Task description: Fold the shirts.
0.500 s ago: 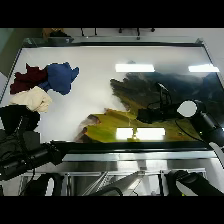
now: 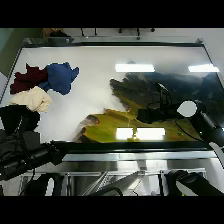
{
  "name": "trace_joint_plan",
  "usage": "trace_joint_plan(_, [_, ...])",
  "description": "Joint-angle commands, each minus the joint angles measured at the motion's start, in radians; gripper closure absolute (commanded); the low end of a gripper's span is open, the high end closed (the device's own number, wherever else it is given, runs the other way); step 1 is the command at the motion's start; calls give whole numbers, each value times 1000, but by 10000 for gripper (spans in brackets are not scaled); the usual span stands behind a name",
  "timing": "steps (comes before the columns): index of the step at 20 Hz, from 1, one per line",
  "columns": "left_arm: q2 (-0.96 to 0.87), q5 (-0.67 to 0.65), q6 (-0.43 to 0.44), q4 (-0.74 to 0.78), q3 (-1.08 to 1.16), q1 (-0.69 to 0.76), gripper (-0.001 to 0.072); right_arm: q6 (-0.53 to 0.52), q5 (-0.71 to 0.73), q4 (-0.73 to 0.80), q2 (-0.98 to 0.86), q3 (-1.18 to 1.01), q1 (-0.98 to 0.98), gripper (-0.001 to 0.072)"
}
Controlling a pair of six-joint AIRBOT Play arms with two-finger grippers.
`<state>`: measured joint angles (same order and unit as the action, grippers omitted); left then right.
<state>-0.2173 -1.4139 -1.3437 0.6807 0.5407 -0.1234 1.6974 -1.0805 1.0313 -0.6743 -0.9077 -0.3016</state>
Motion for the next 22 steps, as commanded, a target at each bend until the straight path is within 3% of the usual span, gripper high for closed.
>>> trace_joint_plan(1, [1, 0, 0, 0, 0, 0, 689, 0, 0, 0, 1, 0, 0, 698])
trace_joint_plan(7, [1, 32, 0, 0, 0, 0, 689, 0, 7, 0, 1, 0, 0, 699])
trace_joint_plan(12, [-11, 237, 1, 23, 0, -3, 688, 0, 22, 0, 0, 0, 0, 699])
trace_joint_plan(16, [-286, 398, 14, 203, 111, -60, 686, 0, 124, 4, -16, 0, 0, 690])
trace_joint_plan(17, [-404, 424, 69, 214, 164, -88, 617, 0, 138, 5, -24, 0, 0, 690])
trace_joint_plan(18, [-522, 451, 126, 209, 220, -111, 194, 0, 142, 12, -33, 0, 0, 689])
trace_joint_plan(19, [-651, 480, 129, 209, 288, -131, 15, 0, 138, 24, -43, 0, 0, 687])
trace_joint_plan(20, [-772, 498, 132, 210, 358, -150, 15, 0, 137, 33, -56, 0, 0, 630])
trace_joint_plan(21, [-904, 518, 133, 211, 439, -164, 15, 0, 137, 34, -70, 0, 0, 420])
trace_joint_plan(22, [-1023, 533, 146, 211, 517, -170, 15, 0, 137, 34, -84, 0, 0, 283])
